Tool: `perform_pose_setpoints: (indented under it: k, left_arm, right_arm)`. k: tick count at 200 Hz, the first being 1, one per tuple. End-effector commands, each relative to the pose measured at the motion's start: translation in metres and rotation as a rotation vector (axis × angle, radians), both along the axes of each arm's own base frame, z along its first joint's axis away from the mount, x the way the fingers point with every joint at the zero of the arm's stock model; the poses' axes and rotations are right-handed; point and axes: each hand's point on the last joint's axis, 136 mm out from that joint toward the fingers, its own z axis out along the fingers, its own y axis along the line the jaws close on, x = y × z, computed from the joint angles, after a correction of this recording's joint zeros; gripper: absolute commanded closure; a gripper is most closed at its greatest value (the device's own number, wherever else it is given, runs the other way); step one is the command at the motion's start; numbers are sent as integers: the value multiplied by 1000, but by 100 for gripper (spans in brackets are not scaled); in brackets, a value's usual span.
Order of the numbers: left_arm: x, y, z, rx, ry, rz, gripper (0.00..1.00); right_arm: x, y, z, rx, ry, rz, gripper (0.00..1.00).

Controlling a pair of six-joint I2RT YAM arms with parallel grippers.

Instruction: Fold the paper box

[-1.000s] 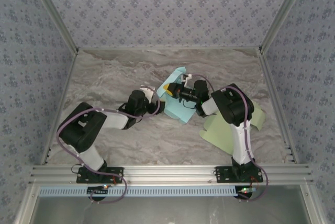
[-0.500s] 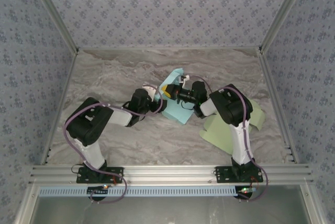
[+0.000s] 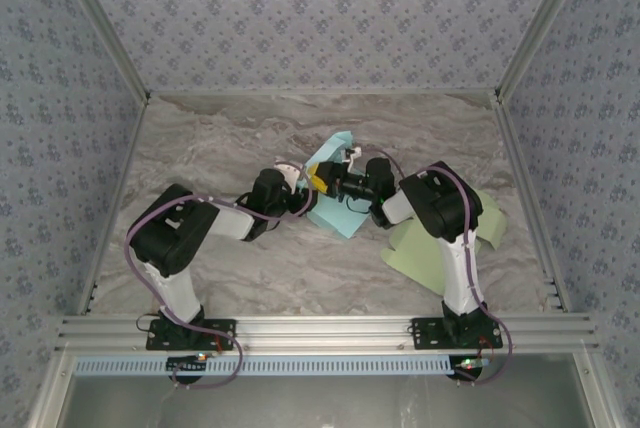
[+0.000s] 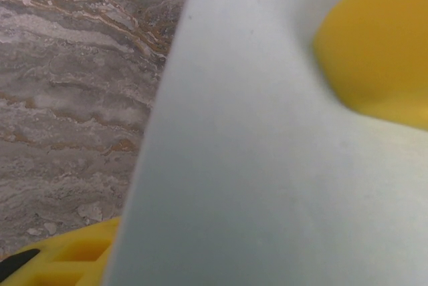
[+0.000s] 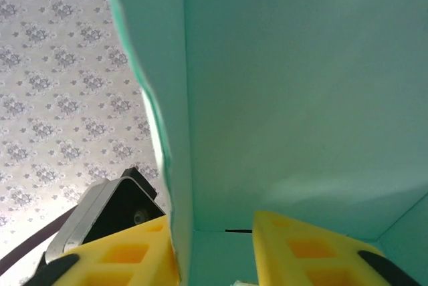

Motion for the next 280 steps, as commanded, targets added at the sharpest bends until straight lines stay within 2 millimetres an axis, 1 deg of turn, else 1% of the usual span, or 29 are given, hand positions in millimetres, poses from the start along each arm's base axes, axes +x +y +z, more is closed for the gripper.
perform_pose_setpoints:
  k: [1,35,53,65,71,81,93,113,119,133,141,160,178,187,197,204,209,221,229,237,241,245,250,256,263,266,272,274,280]
  left_arm:
    - [6,-7,5,-37,1,10,52]
    - [2,-8,2,-48,19,0,52]
    - [4,-8,7,-82,51,19,52]
    - [4,-11,10,-111,111,27,52]
    - [3,-14,10,-118,147,28,53]
    - [1,-17,10,-137,203,29,53]
    - [-2,-21,10,-169,251,26,53]
    - [-6,-21,7,-197,304,37,54]
    - [-7,-21,5,-193,306,36,54]
    - [-7,-19,-2,-172,301,34,54]
    - [-9,-21,-2,-165,280,9,54]
    - [-10,-23,0,-111,186,-52,53]
    - [-12,-23,5,-29,96,-101,53]
    - [-12,-24,9,0,54,-121,53]
    - [-13,-25,12,23,15,-140,53]
    - [-13,-26,13,38,-7,-156,53]
    - [-12,-26,14,51,-21,-165,53]
    - [-13,-28,13,79,-43,-192,53]
    - [-14,-28,14,96,-56,-210,53]
    - [-16,-28,14,107,-70,-229,53]
    - [-18,-30,14,110,-77,-249,53]
    - [-20,-31,15,113,-86,-267,53]
    - [-22,-32,14,120,-90,-287,52]
    - [-23,-33,13,127,-91,-303,52]
    - [-24,-35,13,137,-97,-334,52]
    - [-26,-36,13,139,-100,-350,52]
    - [-29,-40,13,142,-110,-389,52]
    - [-29,-41,14,143,-114,-398,52]
    - [-31,-42,15,148,-123,-418,52]
  right_arm:
    - [-3,-6,14,-16,-76,-5,59]
    - [-8,-21,28,-57,-166,-11,52]
    - [-13,-38,28,-108,-224,-24,50]
    - [-16,-50,30,-147,-271,-30,50]
    - [-20,-57,26,-181,-288,-33,50]
    - [-25,-66,28,-241,-361,-37,50]
    - [-35,-74,23,-354,-440,-29,48]
    - [-54,-79,15,-576,-584,33,45]
    - [-57,-81,17,-623,-620,49,44]
    - [-62,-85,22,-678,-666,65,43]
    - [-63,-87,27,-683,-706,66,43]
    - [-66,-86,34,-721,-795,65,42]
    - [-65,-86,40,-756,-849,38,36]
    - [-64,-87,44,-786,-888,20,35]
    - [-67,-88,51,-818,-979,30,34]
    - [-70,-91,54,-866,-1043,48,33]
    - [-71,-94,60,-906,-1099,56,32]
    - [-71,-105,71,-1019,-1216,108,29]
    - [-71,-115,74,-1080,-1241,173,26]
    - [-67,-124,86,-1117,-1294,233,26]
    - [-71,-129,81,-1127,-1292,297,25]
    - [-72,-133,84,-1141,-1324,355,24]
    - [-76,-137,82,-1162,-1360,437,22]
    - [-74,-145,78,-1205,-1371,505,20]
    - [-69,-152,81,-1249,-1387,561,18]
    - [-69,-155,78,-1261,-1385,602,16]
    - [-68,-159,78,-1269,-1399,661,16]
    - [-70,-161,75,-1264,-1388,694,15]
    - [-70,-162,78,-1251,-1398,740,15]
